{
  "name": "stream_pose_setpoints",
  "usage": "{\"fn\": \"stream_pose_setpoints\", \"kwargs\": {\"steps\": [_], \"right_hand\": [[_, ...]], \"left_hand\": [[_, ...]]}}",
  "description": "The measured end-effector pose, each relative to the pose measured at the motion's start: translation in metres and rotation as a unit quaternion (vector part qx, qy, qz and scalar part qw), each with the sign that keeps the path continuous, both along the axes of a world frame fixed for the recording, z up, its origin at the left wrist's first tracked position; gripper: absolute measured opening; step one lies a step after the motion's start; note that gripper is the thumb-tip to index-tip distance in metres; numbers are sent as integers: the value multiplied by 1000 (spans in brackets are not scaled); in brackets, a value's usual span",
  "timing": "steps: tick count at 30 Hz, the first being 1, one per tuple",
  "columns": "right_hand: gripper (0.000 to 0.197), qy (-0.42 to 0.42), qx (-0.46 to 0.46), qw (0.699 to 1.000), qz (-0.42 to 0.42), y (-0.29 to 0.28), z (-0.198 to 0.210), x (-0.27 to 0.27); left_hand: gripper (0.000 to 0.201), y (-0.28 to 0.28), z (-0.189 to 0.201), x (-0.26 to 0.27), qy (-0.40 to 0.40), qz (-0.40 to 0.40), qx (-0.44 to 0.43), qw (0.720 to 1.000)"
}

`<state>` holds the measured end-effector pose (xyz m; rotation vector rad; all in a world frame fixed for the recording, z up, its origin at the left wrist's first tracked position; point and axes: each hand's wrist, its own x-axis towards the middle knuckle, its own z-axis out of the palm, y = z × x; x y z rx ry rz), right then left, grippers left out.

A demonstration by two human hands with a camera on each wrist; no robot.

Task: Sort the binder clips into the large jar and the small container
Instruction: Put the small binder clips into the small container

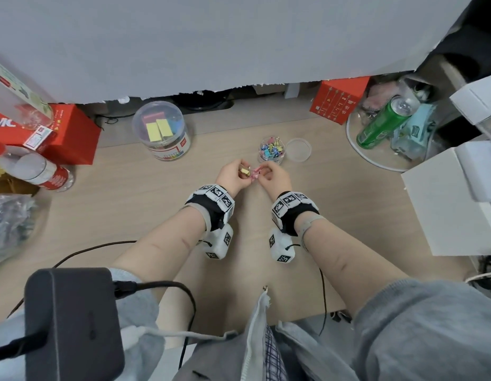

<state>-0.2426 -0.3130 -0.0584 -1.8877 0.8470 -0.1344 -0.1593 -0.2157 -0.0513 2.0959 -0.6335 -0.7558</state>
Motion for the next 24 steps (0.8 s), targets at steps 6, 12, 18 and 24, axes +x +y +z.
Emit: {"fn": "stream_pose_setpoints", "kwargs": {"steps": [6, 12, 18, 24], "right_hand": [[16, -5, -48, 999, -16, -47, 23, 12], [29, 56, -99, 993, 28, -80, 28, 20], [33, 78, -245, 963, 86, -110, 18, 6], [43, 144, -207, 967, 47, -128, 4, 4]], "left_hand": [[36, -46, 24, 18, 4, 27, -34, 999], [39, -76, 26, 17, 6, 30, -23, 999], [47, -74, 14, 12, 35, 36, -30, 998], [38, -74, 12, 12, 24, 76, -41, 996]]}}
